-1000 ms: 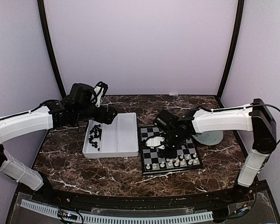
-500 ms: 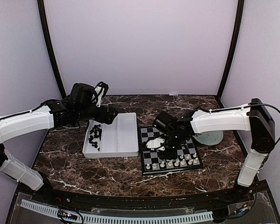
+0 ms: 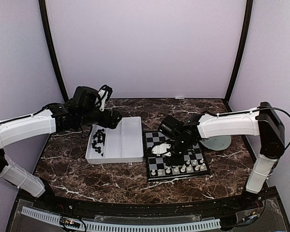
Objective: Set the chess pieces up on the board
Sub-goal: Place the pawn at c2, then pick up the pawn from the storage box.
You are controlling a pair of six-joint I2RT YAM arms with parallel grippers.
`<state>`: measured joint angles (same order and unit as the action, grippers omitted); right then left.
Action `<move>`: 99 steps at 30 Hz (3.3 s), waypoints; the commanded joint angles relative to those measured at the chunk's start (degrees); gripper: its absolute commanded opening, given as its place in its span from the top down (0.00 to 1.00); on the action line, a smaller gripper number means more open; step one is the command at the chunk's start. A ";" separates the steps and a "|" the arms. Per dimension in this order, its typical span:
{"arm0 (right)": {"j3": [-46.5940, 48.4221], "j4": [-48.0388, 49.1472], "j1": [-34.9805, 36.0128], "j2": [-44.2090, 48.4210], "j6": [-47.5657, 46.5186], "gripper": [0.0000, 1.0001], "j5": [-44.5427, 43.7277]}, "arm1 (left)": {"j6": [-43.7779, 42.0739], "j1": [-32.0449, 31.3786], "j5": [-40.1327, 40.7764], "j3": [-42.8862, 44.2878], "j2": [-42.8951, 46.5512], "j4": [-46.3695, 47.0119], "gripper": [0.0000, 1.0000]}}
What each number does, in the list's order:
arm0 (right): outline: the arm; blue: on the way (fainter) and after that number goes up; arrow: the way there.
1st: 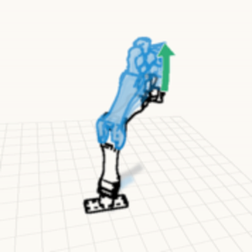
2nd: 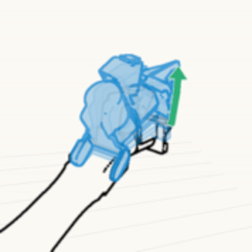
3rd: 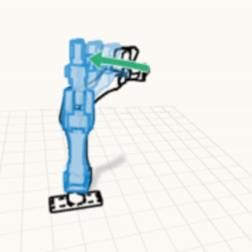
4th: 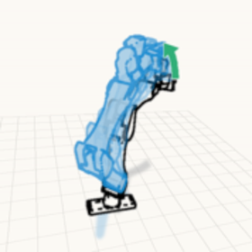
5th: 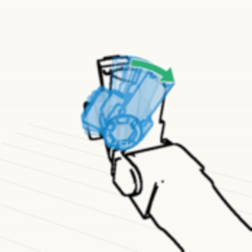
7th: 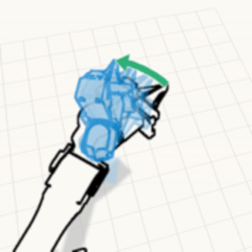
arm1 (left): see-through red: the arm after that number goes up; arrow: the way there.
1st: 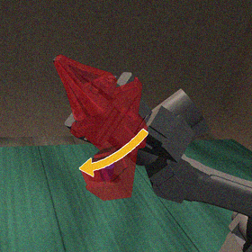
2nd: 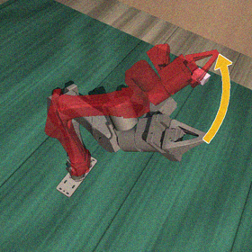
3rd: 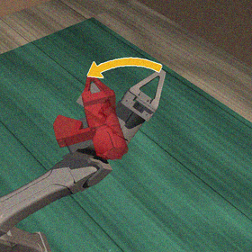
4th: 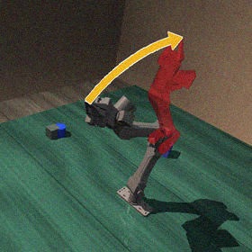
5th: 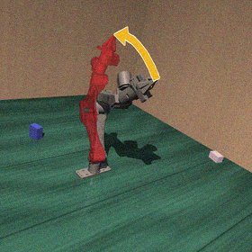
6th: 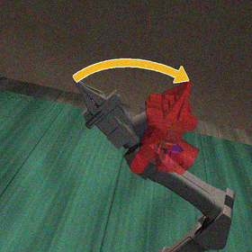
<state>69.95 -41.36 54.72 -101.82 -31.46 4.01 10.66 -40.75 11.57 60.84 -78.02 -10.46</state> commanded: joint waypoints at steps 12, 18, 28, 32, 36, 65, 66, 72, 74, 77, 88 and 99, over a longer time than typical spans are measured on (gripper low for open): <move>8.96 -4.47 -3.94 4.20 -0.25 0.80 0.80 | 5.90 6.32 -4.84 6.28 -9.10 -11.43 0.32; 7.26 -1.68 -8.06 8.28 1.55 0.79 2.29 | 3.78 10.05 -8.31 11.67 -16.46 -12.11 0.46; 1.55 1.09 -12.40 15.49 3.05 0.77 3.84 | -10.86 14.72 -13.57 28.32 -33.67 -18.33 0.58; 0.18 1.44 -13.85 17.01 3.07 0.77 4.47 | -18.14 16.62 -15.70 33.40 -38.47 -22.43 0.61; -0.79 1.65 -14.28 17.40 3.14 0.77 5.11 | -23.09 18.45 -17.34 37.91 -42.93 -25.98 0.61; -0.96 1.90 -14.64 16.52 3.36 0.76 5.79 | -34.73 19.04 -20.14 43.29 -50.95 -22.64 0.59; -1.04 1.90 -14.64 16.42 3.42 0.76 5.84 | -34.87 19.04 -20.21 43.06 -50.98 -22.53 0.59; -1.31 2.22 -14.67 16.06 3.29 0.77 5.91 | -35.42 19.04 -20.24 42.17 -50.79 -23.42 0.62; -1.24 2.30 -14.62 15.85 3.32 0.76 6.04 | -35.60 18.97 -21.15 41.50 -50.45 -23.39 0.63; -0.97 2.25 -14.61 15.35 3.34 0.77 6.33 | -35.70 18.91 -22.50 40.90 -50.39 -23.51 0.64; -0.85 2.19 -14.60 14.91 3.31 0.77 6.53 | -32.20 18.79 -23.06 37.29 -45.71 -26.25 0.73; 0.19 1.67 -14.64 14.00 3.43 0.77 7.35 | -31.29 18.78 -19.64 35.09 -44.31 -20.29 0.54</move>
<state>68.99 -40.34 40.32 -87.83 -28.40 10.57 -20.69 -21.91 -8.69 97.10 -125.43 -32.82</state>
